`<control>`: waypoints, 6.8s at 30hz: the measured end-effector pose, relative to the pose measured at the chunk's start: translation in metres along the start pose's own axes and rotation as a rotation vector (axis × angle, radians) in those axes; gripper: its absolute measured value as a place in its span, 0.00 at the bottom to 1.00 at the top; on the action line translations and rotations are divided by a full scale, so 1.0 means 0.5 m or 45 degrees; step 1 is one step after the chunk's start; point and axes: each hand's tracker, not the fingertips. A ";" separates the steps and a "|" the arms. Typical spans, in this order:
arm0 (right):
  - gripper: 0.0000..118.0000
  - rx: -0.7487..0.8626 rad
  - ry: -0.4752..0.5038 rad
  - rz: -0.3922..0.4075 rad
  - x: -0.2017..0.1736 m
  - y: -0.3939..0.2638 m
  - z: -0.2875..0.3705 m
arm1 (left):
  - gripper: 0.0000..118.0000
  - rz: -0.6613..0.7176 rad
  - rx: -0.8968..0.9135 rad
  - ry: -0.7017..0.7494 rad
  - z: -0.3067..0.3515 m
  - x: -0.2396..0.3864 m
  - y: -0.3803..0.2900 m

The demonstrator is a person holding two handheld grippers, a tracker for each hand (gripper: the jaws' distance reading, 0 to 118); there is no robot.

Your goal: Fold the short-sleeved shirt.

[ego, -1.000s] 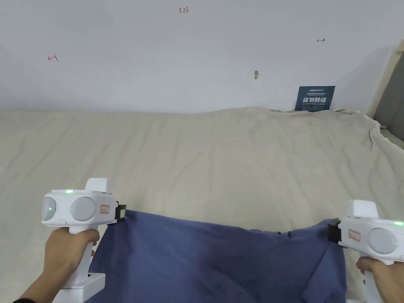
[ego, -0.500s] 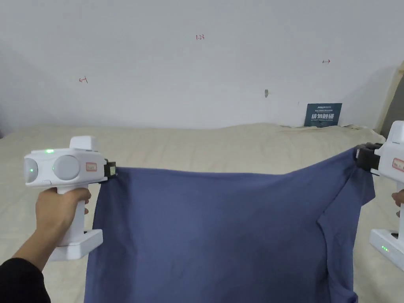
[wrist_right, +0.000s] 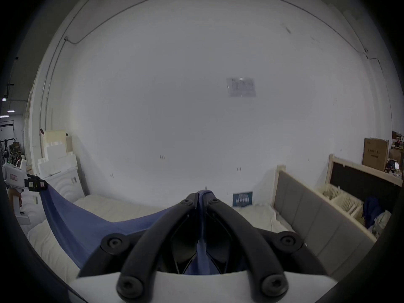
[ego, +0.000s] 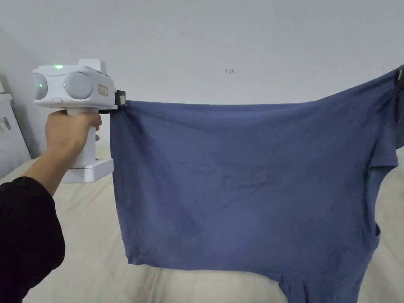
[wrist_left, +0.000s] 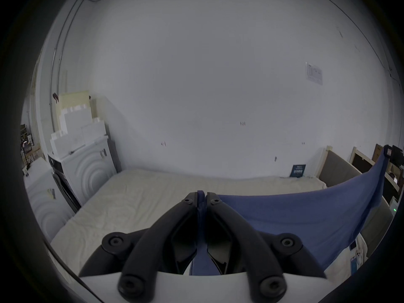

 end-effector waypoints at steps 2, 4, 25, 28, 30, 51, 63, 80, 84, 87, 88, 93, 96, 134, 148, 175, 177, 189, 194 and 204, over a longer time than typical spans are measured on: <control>0.02 0.022 0.004 0.006 -0.008 0.031 -0.008 | 0.03 0.004 0.029 0.007 0.003 -0.001 0.029; 0.02 0.041 0.006 0.034 -0.013 0.051 -0.019 | 0.03 0.005 0.055 0.005 0.001 -0.004 0.049; 0.02 -0.266 -0.018 -0.043 0.022 -0.318 -0.136 | 0.03 -0.050 -0.280 -0.004 -0.256 0.050 -0.309; 0.02 -0.339 -0.029 -0.075 0.032 -0.401 -0.130 | 0.03 -0.055 -0.346 -0.022 -0.268 0.058 -0.390; 0.02 -0.398 -0.033 -0.088 0.039 -0.452 -0.121 | 0.03 -0.057 -0.390 -0.024 -0.270 0.059 -0.438; 0.02 -0.657 -0.021 -0.257 0.051 -0.754 0.368 | 0.03 0.047 -0.673 -0.065 0.024 -0.036 -0.853; 0.02 -0.740 -0.013 -0.241 0.033 -0.802 0.598 | 0.03 0.047 -0.719 -0.051 0.220 -0.078 -0.956; 0.02 -1.030 -0.156 -0.244 0.039 -0.929 0.603 | 0.03 -0.013 -0.829 -0.009 0.260 -0.070 -1.073; 0.02 -1.134 -0.196 -0.227 0.040 -0.970 0.587 | 0.07 -0.027 -0.810 0.012 0.273 -0.060 -1.068; 0.02 -1.129 -0.202 -0.225 0.036 -0.972 0.591 | 0.16 -0.008 -0.820 0.027 0.283 -0.056 -1.064; 0.02 -1.121 -0.208 -0.224 0.036 -0.968 0.593 | 0.19 -0.001 -0.825 0.034 0.286 -0.059 -1.065; 0.61 -1.039 -0.192 -0.224 0.030 -0.901 0.604 | 0.84 -0.004 -0.731 0.057 0.321 -0.050 -1.014; 0.76 -0.875 -0.141 -0.241 0.025 -0.826 0.606 | 0.95 0.040 -0.566 0.017 0.347 -0.040 -0.944; 0.00 -0.228 -0.186 0.165 -0.161 -0.605 0.600 | 0.10 0.039 -0.336 0.015 0.350 0.019 -0.812; 0.00 -0.322 -0.198 0.150 -0.146 -0.638 0.602 | 0.86 0.034 -0.825 0.132 0.287 -0.042 -1.006; 0.68 -1.009 -0.208 -0.121 0.003 -0.888 0.588 | 0.02 0.026 -0.766 -0.018 0.307 -0.038 -0.982; 0.68 -1.048 -0.207 -0.114 0.003 -0.912 0.583 | 0.02 0.022 -0.761 -0.019 0.307 -0.037 -0.977; 0.05 -1.157 -0.098 -0.129 -0.011 -0.941 0.584 | 0.02 0.050 -0.762 -0.024 0.297 -0.042 -0.978; 0.05 -1.035 -0.084 -0.168 0.011 -0.888 0.586 | 0.02 0.056 -0.741 -0.020 0.286 -0.050 -0.959; 0.05 -0.835 -0.050 -0.078 -0.013 -0.751 0.459 | 0.02 0.059 -0.661 -0.019 0.192 -0.053 -0.873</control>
